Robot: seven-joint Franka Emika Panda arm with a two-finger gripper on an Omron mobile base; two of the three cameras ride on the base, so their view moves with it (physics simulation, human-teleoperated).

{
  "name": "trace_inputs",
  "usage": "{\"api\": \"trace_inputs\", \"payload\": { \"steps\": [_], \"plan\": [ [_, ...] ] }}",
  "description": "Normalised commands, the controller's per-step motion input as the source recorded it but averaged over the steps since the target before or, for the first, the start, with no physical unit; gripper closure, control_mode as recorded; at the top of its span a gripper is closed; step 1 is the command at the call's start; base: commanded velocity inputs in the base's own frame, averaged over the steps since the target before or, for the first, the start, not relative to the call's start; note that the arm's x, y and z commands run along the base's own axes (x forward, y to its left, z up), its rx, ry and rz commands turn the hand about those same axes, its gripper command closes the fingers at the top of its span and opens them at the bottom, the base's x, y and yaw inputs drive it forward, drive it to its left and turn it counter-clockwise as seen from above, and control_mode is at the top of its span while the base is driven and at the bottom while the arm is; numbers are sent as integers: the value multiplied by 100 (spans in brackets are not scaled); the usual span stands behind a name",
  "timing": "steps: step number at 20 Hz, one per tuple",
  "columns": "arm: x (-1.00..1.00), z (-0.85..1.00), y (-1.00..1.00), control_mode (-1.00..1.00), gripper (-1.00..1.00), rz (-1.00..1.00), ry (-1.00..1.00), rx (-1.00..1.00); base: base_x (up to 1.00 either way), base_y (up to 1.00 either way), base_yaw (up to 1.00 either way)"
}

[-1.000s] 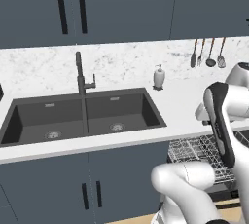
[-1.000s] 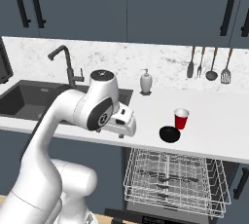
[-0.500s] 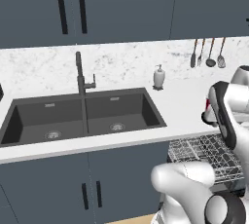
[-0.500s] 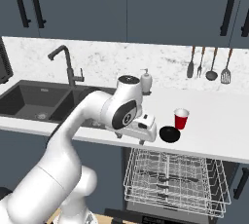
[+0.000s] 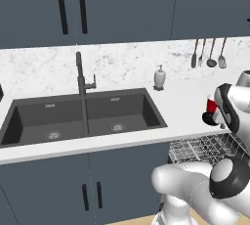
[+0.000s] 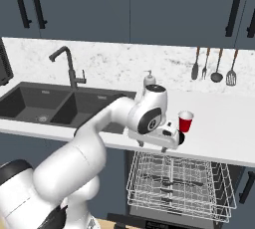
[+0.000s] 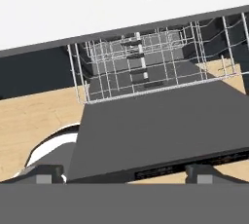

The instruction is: Pick up the cup and bowl from the counter, place them in the dishwasher, and close the dishwasher door.

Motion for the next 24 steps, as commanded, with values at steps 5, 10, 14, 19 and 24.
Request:
{"api": "trace_inputs", "payload": {
  "steps": [5, 10, 14, 19, 24],
  "plan": [
    [67, -32, -26, -100, -100, 0, -6, 0, 0, 0, 0],
    [47, -22, -53, -100, -100, 0, -21, 5, 0, 0, 0],
    [37, -1, -45, -100, -100, 0, -10, 5, 0, 0, 0],
    [39, 0, -23, -100, -100, -6, -1, 4, 0, 0, 0],
    [49, 0, -6, -100, -100, -13, -8, 1, 0, 0, 0]
  ]
}}
